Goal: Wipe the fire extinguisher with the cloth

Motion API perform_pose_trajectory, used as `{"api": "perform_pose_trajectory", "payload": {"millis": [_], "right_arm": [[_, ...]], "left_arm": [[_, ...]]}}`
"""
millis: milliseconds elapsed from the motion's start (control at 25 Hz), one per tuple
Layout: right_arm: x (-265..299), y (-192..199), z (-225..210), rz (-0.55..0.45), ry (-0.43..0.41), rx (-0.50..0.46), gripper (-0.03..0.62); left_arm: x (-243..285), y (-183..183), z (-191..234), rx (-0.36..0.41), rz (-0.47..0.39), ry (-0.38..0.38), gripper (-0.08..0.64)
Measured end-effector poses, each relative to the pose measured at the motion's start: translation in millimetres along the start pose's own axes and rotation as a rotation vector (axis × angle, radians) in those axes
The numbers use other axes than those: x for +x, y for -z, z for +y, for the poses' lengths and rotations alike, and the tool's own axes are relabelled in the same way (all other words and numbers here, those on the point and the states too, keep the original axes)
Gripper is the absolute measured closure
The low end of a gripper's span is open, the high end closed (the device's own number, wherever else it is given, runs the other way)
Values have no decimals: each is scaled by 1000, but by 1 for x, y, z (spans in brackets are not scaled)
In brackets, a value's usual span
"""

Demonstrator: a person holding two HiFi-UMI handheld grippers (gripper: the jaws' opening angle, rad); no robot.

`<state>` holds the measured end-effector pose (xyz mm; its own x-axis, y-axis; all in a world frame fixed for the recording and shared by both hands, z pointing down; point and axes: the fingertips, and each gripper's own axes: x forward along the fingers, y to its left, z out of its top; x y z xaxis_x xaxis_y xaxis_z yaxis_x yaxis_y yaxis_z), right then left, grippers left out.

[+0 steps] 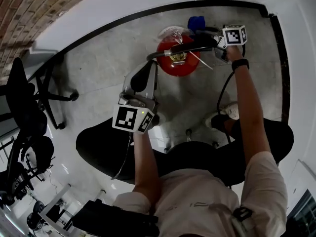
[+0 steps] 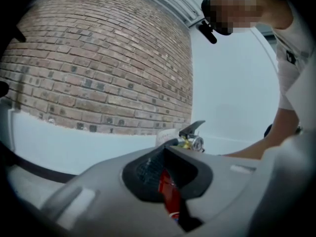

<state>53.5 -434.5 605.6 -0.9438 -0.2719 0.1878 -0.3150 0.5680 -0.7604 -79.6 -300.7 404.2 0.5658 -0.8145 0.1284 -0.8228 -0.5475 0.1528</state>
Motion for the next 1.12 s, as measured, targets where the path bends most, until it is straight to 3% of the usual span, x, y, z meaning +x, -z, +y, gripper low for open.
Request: {"api": "perform_pose_trajectory", "payload": {"millis": [120, 240, 360, 440, 720, 840, 1000, 1120], "right_arm": [[-18, -78, 64, -67, -155, -127, 520], [-24, -120, 130, -77, -384, -187, 520], [-12, -113, 171, 14, -577, -191, 520], [1, -90, 181, 96, -624, -184, 520], [44, -30, 117, 164, -487, -32, 520], [58, 15, 67, 237, -372, 56, 520], [73, 64, 1, 253, -188, 84, 520], [76, 97, -34, 209, -112, 270, 518]], "left_arm": [[3, -18, 4, 10, -33, 8, 558], [3, -35, 11, 18, -64, -3, 558], [3, -43, 17, 13, -82, -19, 558], [3, -44, 19, 13, -82, -21, 558], [-5, -38, 28, 16, -68, -39, 558], [-7, -36, 30, 16, -62, -46, 558], [-10, -28, 32, 5, -49, -53, 558], [-11, -18, 34, 0, -29, -61, 558]]}}
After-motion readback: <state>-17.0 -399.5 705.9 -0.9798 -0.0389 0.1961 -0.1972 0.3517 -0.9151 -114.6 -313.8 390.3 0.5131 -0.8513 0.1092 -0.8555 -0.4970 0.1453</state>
